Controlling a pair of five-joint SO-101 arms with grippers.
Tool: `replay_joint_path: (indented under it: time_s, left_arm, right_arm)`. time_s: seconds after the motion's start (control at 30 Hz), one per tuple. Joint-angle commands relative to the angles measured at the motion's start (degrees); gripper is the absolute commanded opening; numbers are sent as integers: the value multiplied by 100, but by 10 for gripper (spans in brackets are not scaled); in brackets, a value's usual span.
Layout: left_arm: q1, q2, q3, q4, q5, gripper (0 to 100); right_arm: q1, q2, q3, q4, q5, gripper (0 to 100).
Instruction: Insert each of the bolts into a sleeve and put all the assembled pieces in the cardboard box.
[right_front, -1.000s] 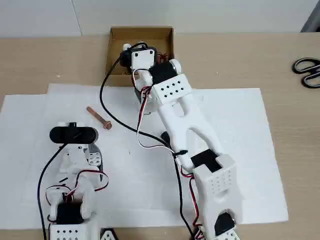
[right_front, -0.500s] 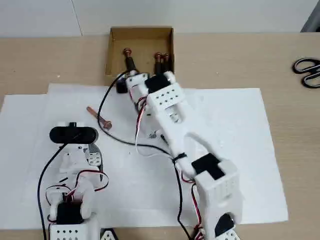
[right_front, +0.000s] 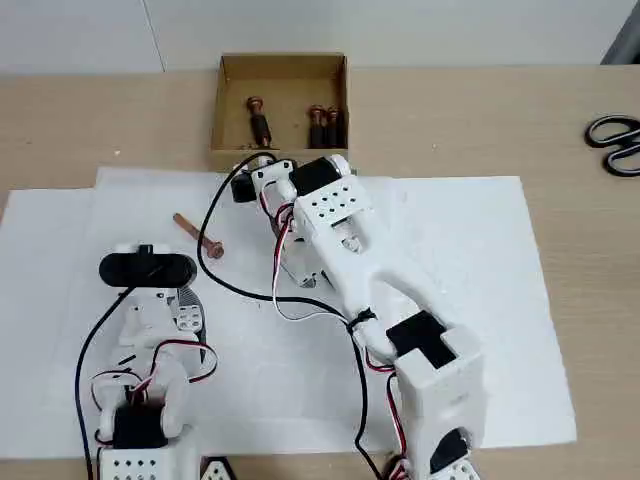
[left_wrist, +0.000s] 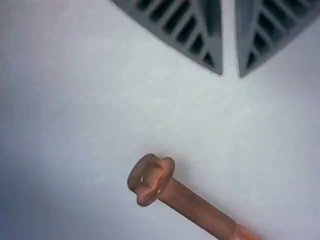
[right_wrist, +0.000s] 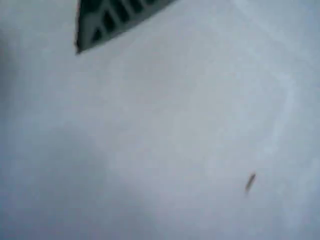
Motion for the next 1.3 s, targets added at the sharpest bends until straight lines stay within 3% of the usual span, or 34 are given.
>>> replay_joint_path:
  time_s: [0.0,0.17,0.77,1.27]
  left_arm:
    - [-44,-44,-22,-62,-9,6]
    - [-53,-44,-22,-62,-9,6]
    - [-246,-44,-22,-62,-9,6]
    - [-246,-44,-22,-62,-9,6]
  right_arm:
    - [13,-171,132,-215,62,210]
    - [22,-171,431,-514,176,154]
    - [338,-207,1301,-1341,510,154]
    - [347,-1235,2338,-1640,466,154]
